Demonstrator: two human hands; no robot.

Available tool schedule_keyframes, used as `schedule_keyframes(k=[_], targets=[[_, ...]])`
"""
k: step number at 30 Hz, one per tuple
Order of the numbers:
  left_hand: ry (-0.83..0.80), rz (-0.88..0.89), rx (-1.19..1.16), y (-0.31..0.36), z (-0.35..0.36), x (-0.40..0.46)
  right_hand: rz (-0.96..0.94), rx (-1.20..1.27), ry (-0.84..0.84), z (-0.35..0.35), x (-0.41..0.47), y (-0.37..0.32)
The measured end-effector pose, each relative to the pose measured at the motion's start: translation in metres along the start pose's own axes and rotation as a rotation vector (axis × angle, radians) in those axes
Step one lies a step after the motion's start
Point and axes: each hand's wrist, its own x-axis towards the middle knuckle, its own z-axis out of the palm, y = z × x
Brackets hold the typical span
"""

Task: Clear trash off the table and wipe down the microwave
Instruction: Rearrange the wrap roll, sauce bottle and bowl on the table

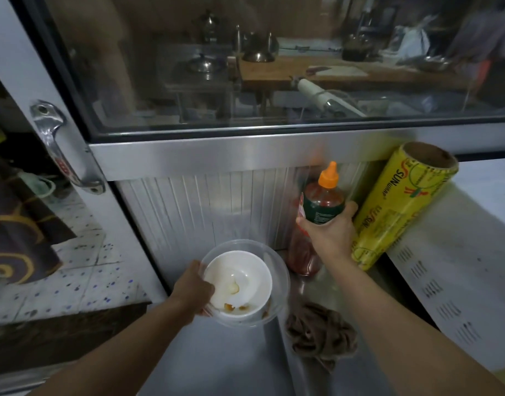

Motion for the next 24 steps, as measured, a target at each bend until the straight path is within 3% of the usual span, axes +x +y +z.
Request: schedule_keyframes(k=[8, 13, 20, 24], targets=[[-0.057, 0.031, 0.011, -0.003, -0.001, 0.017, 0.023, 0.037, -0.106, -0.010, -0.006, 0.004], [-0.115, 0.028, 0.010, -0.004, 0.000, 0.021, 0.125, -0.085, -0.176, -0.034, -0.031, 0.012], [-0.162, 0.004, -0.013, -0.010, 0.002, 0.009, 0.261, -0.446, -0.614, -0.061, -0.096, 0.045], [-0.193, -0.016, 0.004, -0.017, 0.004, 0.007, 0.188, -0.711, -0.755, -0.059, -0.112, 0.067]])
